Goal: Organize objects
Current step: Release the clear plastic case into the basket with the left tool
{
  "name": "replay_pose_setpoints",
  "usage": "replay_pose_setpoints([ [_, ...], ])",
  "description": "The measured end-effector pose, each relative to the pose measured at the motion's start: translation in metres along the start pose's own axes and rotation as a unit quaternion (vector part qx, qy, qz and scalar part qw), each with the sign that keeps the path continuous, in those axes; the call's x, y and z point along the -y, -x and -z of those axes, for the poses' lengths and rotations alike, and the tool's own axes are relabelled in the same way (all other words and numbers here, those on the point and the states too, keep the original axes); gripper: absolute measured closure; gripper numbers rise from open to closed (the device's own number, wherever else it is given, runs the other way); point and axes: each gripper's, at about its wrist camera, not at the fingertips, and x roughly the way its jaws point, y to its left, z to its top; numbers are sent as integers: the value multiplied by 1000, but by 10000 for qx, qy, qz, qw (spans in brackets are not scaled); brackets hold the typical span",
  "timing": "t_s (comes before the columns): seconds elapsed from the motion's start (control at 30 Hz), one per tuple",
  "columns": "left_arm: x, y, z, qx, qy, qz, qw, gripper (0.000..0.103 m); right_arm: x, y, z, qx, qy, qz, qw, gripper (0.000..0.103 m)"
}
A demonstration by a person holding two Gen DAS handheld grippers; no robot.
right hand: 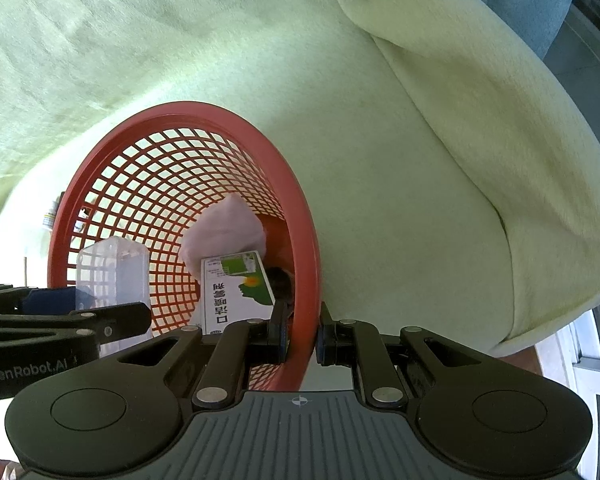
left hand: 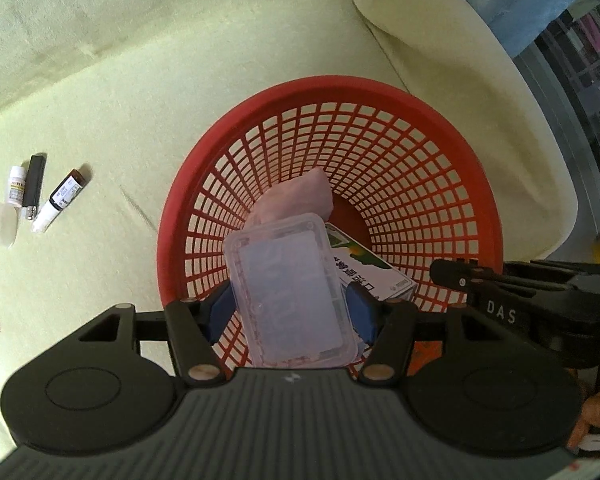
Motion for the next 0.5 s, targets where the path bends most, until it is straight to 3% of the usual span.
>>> replay_pose_setpoints([
  [0.1, 0, 3, 0, 77, 4, -44, 10000, 34, 0, 0, 0, -1, 3, 1, 10000, 93],
  [0.33, -4, 10, 1, 130, 82, -17, 9999, 33, 0, 1, 1, 12, -17, 14, 10000, 93],
  [0.5, -18, 31, 7, 436, 181, 69, 9989, 33, 1, 1, 2, 0, -65, 41, 10000, 93],
])
